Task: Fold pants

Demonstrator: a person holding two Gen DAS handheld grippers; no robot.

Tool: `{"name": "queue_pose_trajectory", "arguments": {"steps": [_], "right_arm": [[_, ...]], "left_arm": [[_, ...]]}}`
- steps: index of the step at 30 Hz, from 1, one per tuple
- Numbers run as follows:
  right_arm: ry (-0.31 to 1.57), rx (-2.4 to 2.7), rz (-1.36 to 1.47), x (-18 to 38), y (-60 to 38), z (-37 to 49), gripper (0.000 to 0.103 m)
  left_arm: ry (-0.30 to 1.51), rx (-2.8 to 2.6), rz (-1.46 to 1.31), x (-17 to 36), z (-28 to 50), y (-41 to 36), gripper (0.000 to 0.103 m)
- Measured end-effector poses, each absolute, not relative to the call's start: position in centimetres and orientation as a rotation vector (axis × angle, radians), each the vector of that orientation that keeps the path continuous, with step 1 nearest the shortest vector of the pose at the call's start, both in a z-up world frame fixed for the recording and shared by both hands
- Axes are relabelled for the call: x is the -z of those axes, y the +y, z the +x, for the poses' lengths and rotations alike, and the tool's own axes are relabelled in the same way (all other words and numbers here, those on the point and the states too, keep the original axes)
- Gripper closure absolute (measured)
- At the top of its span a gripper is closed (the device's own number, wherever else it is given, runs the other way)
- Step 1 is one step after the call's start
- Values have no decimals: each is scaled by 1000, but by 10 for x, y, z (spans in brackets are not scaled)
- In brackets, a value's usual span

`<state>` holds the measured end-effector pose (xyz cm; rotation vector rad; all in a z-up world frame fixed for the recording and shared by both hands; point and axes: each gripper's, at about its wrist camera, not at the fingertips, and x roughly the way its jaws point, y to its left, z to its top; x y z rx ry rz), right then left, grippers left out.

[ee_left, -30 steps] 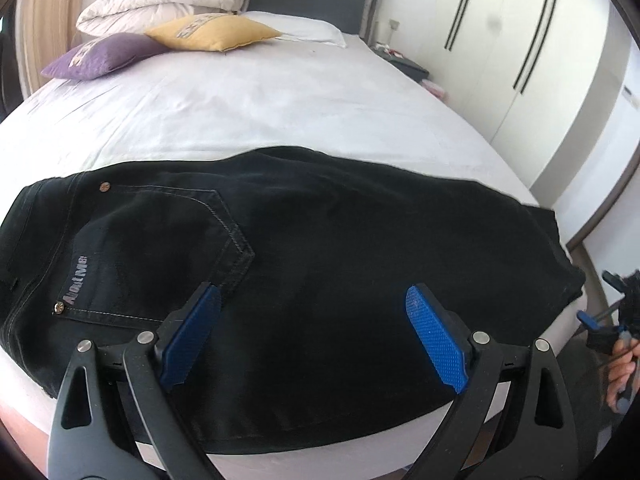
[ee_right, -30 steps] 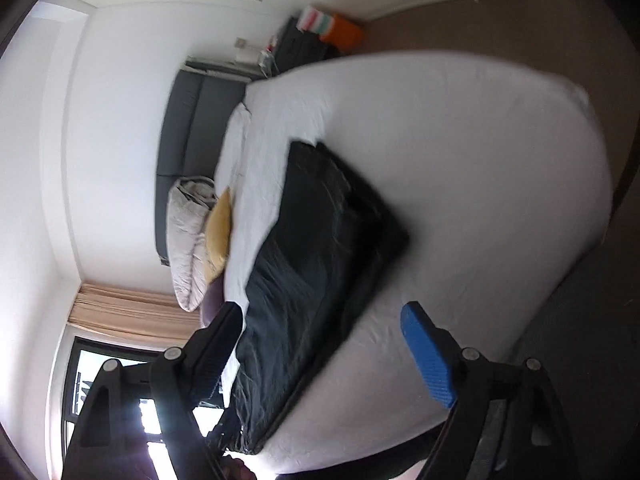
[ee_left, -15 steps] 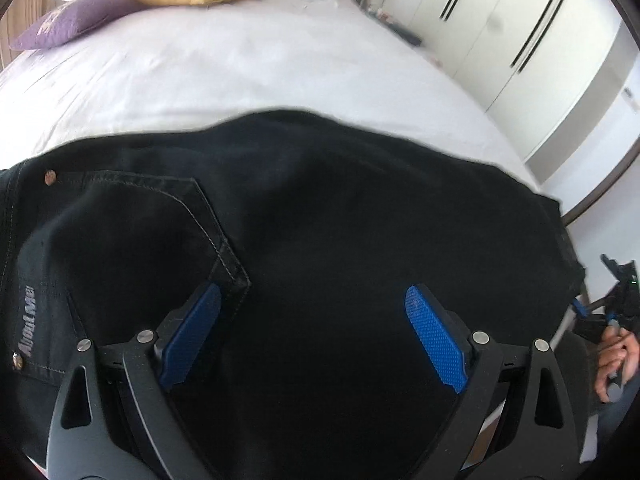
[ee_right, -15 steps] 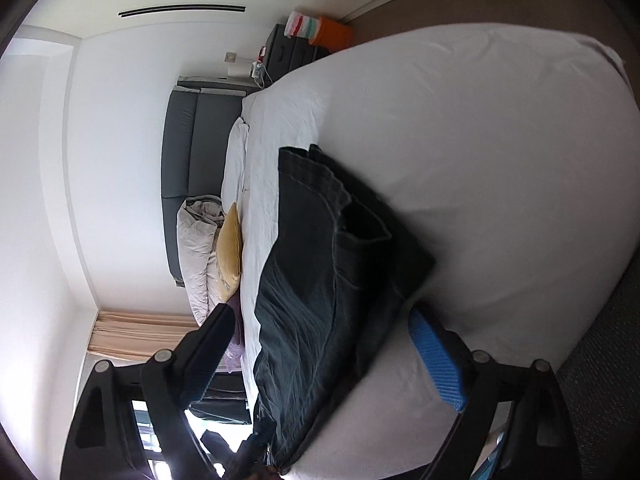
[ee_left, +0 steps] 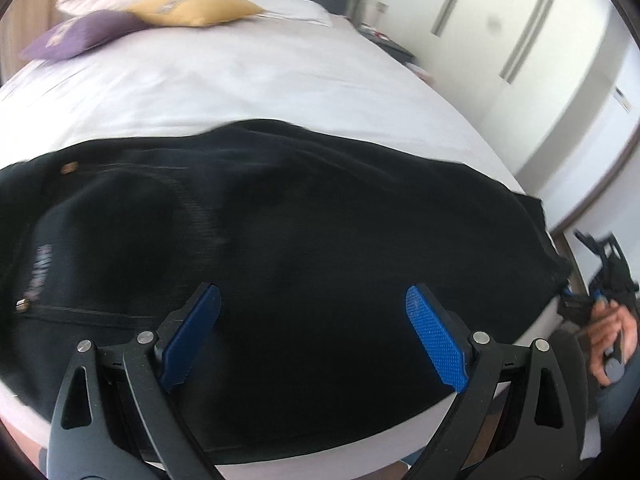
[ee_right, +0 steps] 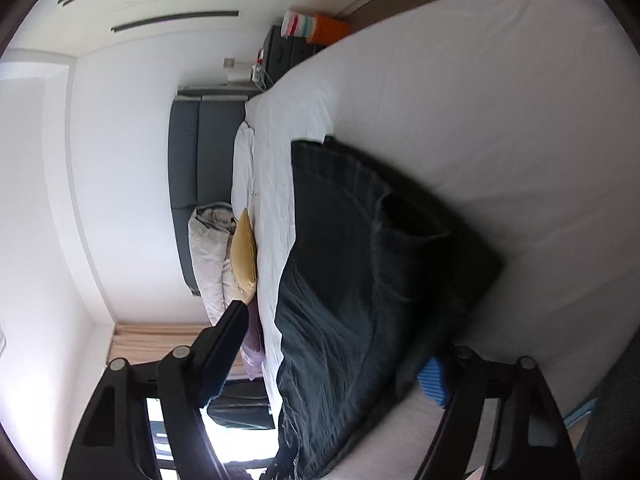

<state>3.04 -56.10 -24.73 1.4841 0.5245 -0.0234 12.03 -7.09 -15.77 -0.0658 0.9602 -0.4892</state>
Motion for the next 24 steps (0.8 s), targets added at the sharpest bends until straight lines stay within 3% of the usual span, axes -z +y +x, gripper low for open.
{"name": "queue_pose_trajectory", "arguments": {"steps": [2,4,8,9,11,24], "right_arm": [[524,23,1478,249,-560,35,28],[518,23,1481,251,-561,36,38],[520,27,1528,267,-567,36,83],[512,22,1549,272,-568,33,91],[486,6,1586,281,-570,28,98],[383,24,1606,278,-566,13,98]], "left_arm": [[962,517,-53,158,117,-84,8],[970,537,-52,159,116,-96,8],[985,552,-69,161,114,-103,8],[985,555,-67,161,113,-106,8],[989,560,-66,161,113,-107,8],[1003,601,-160,154,119,-123,8]]}}
